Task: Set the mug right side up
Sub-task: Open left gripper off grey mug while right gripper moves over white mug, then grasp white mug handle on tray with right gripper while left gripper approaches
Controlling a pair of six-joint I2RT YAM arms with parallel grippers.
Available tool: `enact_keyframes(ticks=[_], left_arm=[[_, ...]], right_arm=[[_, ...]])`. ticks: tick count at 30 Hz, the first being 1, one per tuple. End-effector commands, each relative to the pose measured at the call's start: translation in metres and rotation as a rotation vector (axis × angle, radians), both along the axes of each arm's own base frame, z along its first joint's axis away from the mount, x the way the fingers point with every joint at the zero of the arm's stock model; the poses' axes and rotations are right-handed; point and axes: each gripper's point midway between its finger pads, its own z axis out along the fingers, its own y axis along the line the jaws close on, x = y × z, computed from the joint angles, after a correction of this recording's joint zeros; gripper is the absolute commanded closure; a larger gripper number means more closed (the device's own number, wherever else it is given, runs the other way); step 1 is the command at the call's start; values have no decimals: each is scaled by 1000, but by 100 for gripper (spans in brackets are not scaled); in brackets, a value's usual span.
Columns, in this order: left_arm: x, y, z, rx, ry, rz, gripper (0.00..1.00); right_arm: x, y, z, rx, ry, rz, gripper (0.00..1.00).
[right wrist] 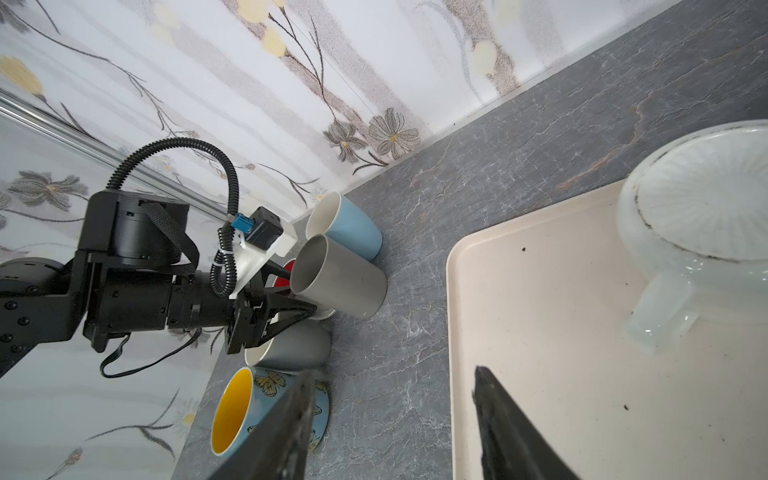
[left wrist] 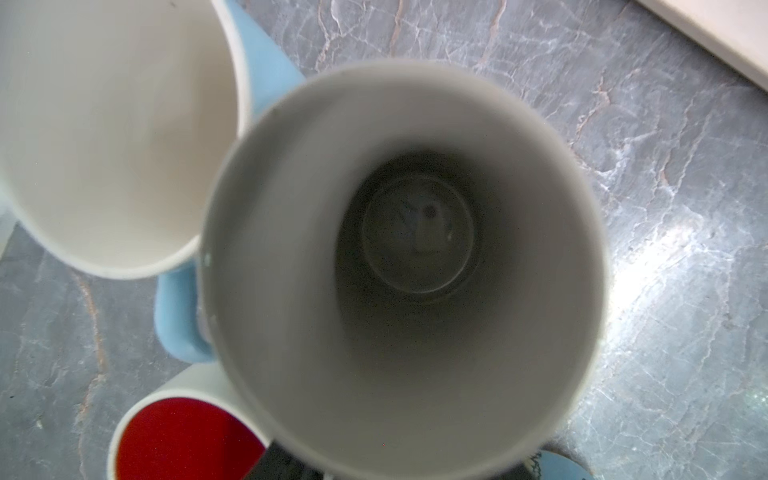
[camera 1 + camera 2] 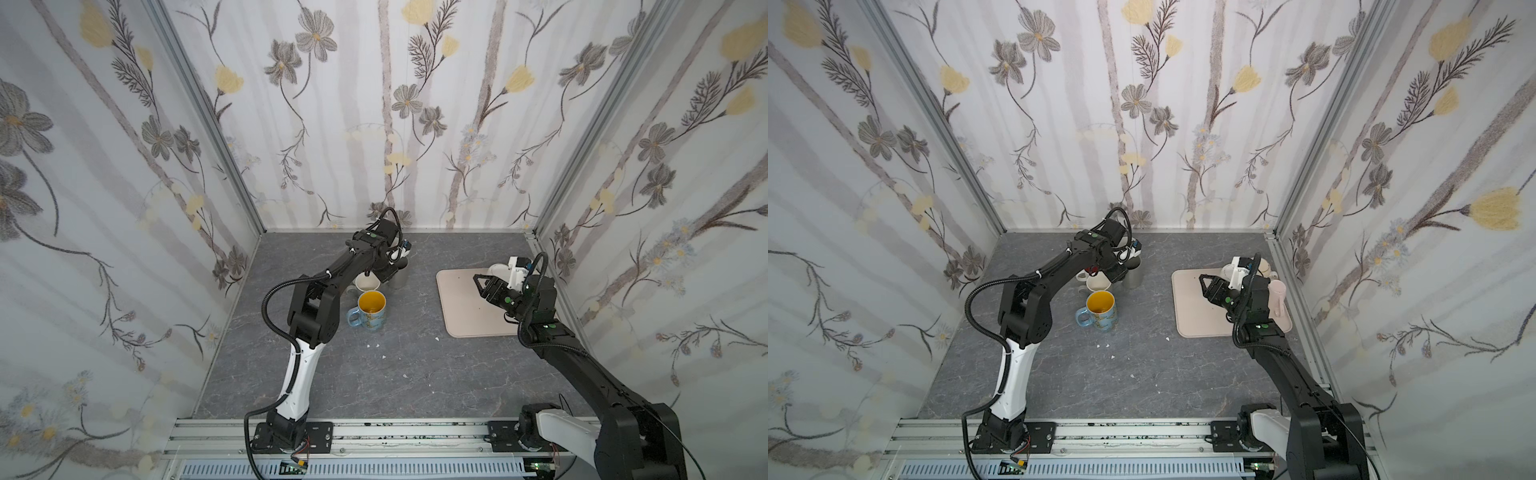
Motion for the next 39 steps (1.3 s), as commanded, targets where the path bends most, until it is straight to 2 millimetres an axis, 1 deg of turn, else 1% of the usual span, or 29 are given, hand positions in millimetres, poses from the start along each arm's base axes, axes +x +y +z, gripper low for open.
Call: enact_keyframes(ticks=[1,6,10,12,16,19,21,24,25,26,30,33,37,39], left_arm=[[7,-4,17,-25,-57,-21,49],[7,-4,32,-38,-82,-20,44],[6,-4,52,-63,-126,-12,42],[5,-3,63,-80,-151,-6,42],[-7,-6,81,-132,-194,-14,41],[-18,-11,90,-156,-212,-10,41],[-25,-17,93,-163,-226,0,41],[-39,-30,91,-167,-245,10,40],[-44,-36,90,-167,-256,13,40],[-49,-40,87,-160,-269,14,39],[-77,-67,79,-161,-340,-26,38],[-93,-83,79,-194,-371,-48,38],[-109,-96,83,-258,-389,-67,37],[-114,-99,84,-275,-391,-77,36]], right_arm=[[3,-16,-9,-87,45,-74,41],[3,-35,-26,-198,136,-145,41],[0,-58,-41,-289,199,-248,41],[-1,-65,-45,-325,208,-276,41],[-2,-75,-57,-374,248,-314,38],[-1,-76,-67,-390,274,-313,37],[1,-76,-71,-398,285,-310,37],[8,-74,-79,-407,309,-294,36],[11,-71,-82,-409,326,-280,36],[16,-70,-80,-410,332,-272,36],[25,-66,-94,-441,397,-249,36],[31,-68,-100,-473,423,-247,35],[42,-75,-109,-528,468,-263,33],[48,-75,-111,-544,476,-261,35]])
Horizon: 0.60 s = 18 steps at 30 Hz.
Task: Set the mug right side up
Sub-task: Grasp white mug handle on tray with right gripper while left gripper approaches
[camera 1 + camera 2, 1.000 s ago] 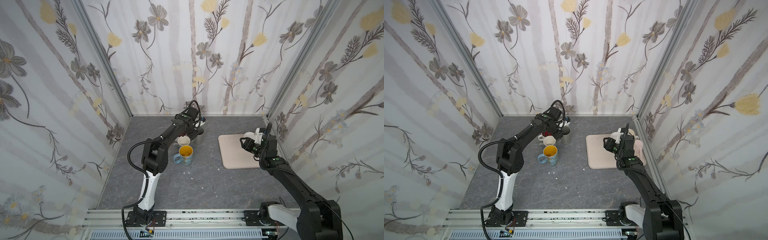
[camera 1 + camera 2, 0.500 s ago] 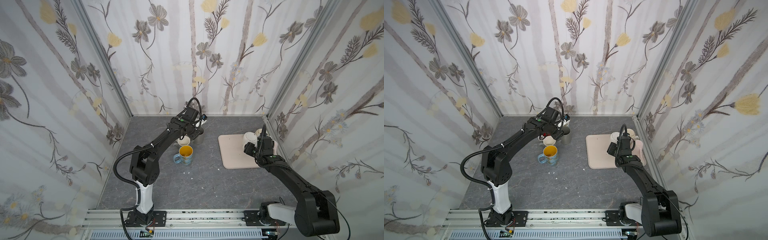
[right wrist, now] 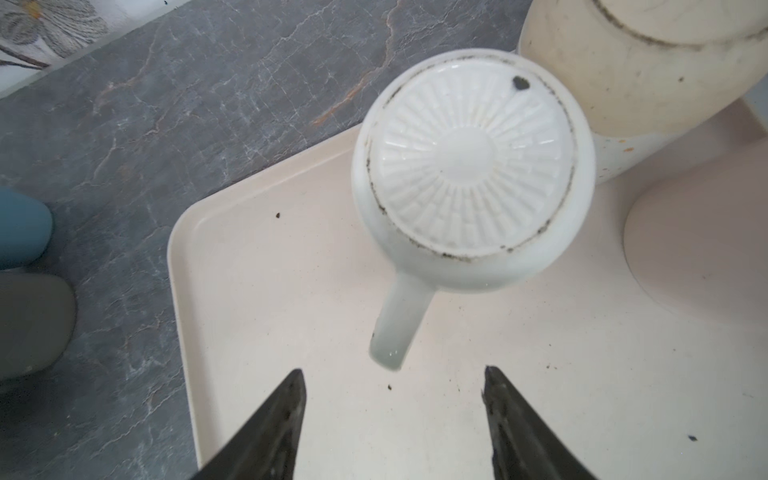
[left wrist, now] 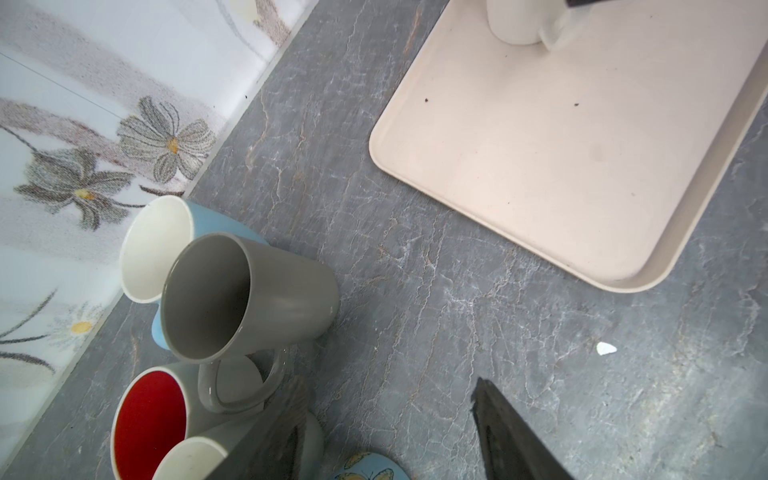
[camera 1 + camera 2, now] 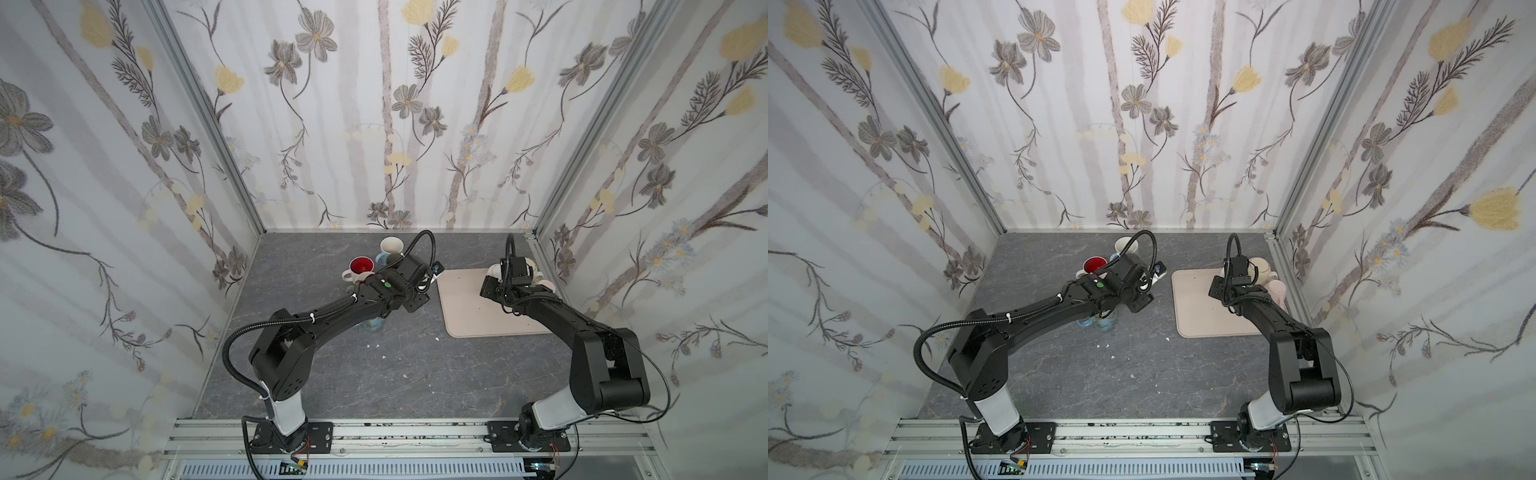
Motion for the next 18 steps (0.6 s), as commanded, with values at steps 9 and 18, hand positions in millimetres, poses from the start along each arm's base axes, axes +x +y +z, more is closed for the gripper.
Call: enact_keyframes(ticks=[9,18], left_arm=[[-7,-13,10,-106,-47,-17,36],[-13,-12,1,-96,-35,-36,35]], right_arm=[[17,-13,-21,-131,105,2,54],[5,-3,-25,-147,135,37,87]])
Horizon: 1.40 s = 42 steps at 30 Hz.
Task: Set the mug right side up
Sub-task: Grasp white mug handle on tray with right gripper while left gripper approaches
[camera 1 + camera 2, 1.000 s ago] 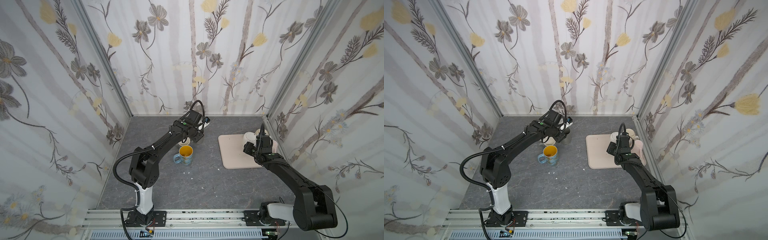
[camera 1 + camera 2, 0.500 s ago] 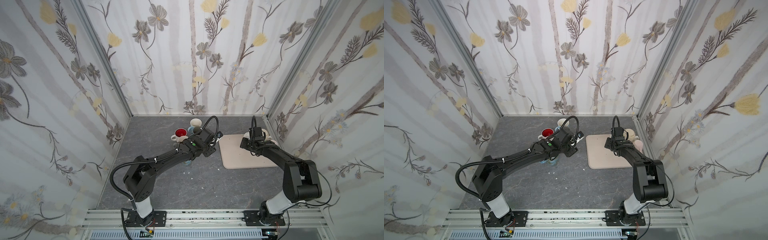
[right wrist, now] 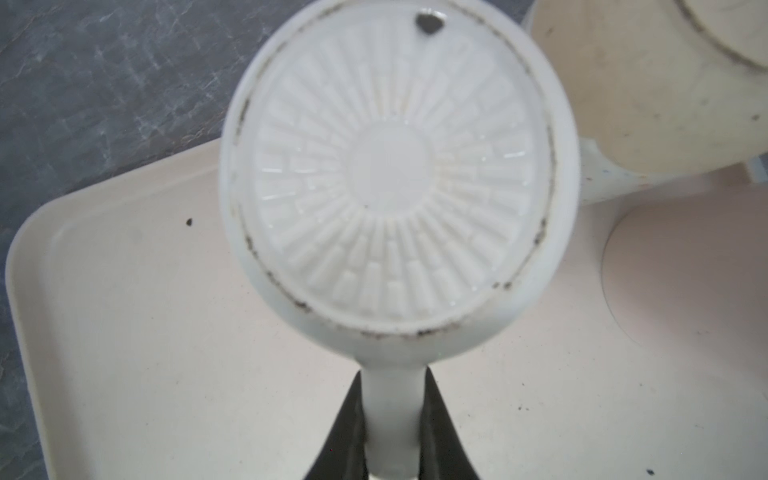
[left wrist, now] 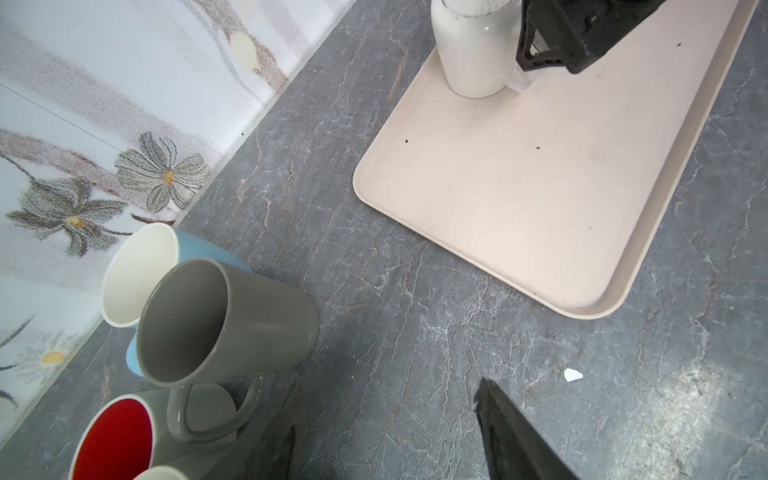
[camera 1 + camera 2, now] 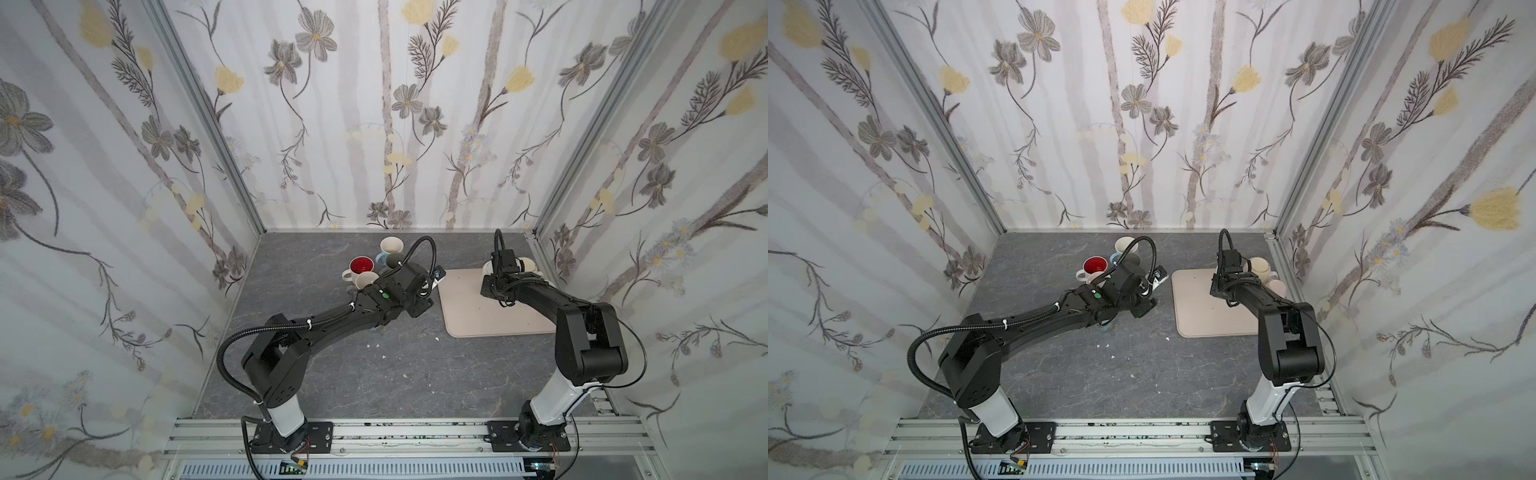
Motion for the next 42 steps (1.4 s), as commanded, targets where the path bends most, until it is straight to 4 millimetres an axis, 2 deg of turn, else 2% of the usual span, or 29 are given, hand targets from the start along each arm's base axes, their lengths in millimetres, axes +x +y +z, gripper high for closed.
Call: enact_keyframes(ticks=[1,6,10,14,20,25,31,39,42], left_arm=[[-1,-3,5,-21,-11,-12,34],[-6,-4,3,-30,1,-27,35],[-10,-5,3,-55,13,-26,35],[-14,-9,3,-87,30,-34,35],[-17,-13,7,-102,27,-37,35],[-19,-10,8,-98,24,-31,35],[-19,-10,7,-104,28,-28,35],[-18,-13,6,-101,28,-33,35],[-18,-13,5,-97,30,-33,35]], right_arm=[[-11,5,2,-12,16,24,89],[-28,32,9,37,0,122,93],[-47,67,20,53,-21,276,93],[-69,89,15,-12,0,386,83],[-75,90,9,-43,13,384,73],[-69,93,16,-40,-10,383,63],[-62,98,24,-48,-20,391,62],[-60,100,9,-67,27,405,62],[-60,99,6,-80,37,403,66]])
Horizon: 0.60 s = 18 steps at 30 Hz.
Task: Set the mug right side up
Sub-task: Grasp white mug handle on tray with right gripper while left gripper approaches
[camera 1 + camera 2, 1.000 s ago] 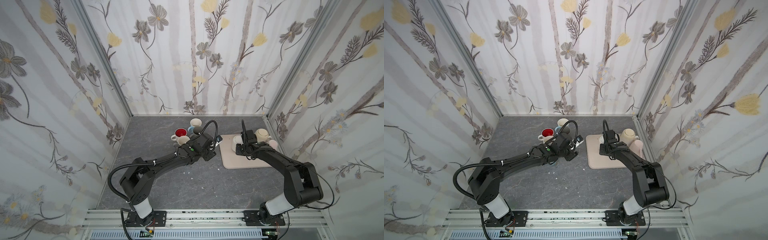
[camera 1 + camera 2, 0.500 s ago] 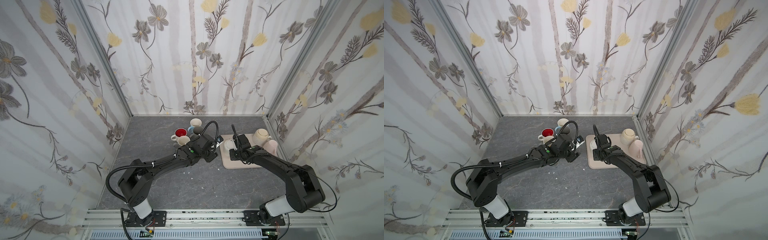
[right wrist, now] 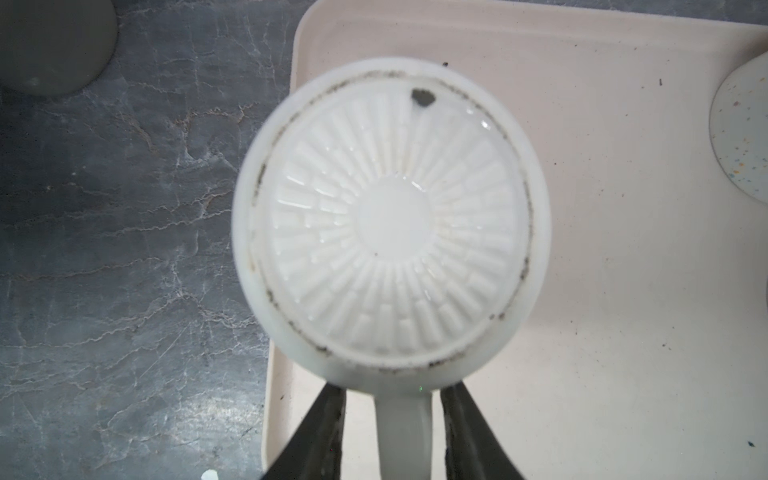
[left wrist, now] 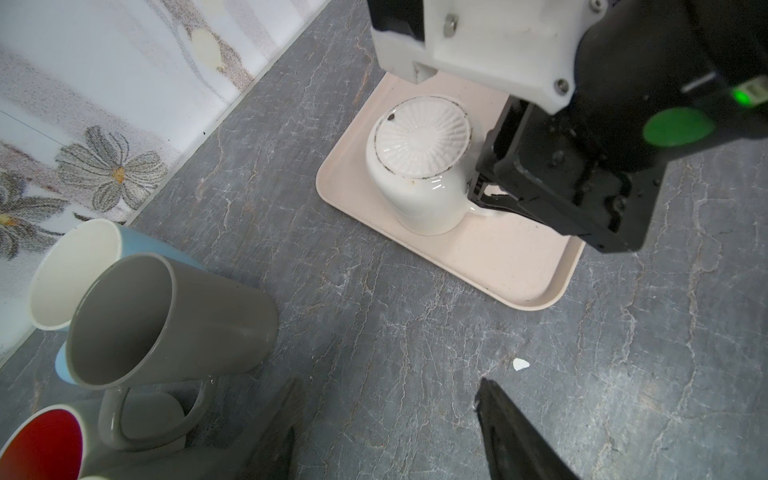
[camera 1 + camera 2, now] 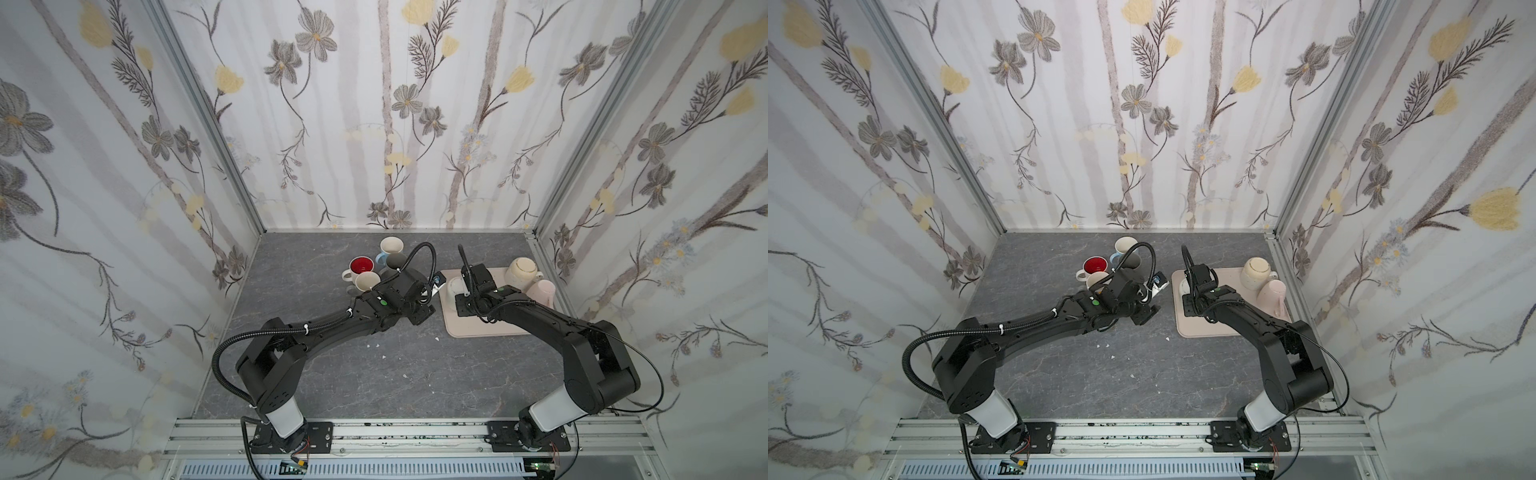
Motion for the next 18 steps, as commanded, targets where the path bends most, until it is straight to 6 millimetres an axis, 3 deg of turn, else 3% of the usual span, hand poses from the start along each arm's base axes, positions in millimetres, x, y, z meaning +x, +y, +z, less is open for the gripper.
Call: enact_keyframes(ticks=[1,9,18], left_arm=[[3,-5,7,-25,-16,2,35],[6,-3,6,-31,-26,21,34],[12,10,27,-89,-102,97,33]], right_arm=[[2,-3,1,-30,-7,2,69],[4,-4,12,-84,-40,9,99],[7,-1,57,-24,-186,5,100]])
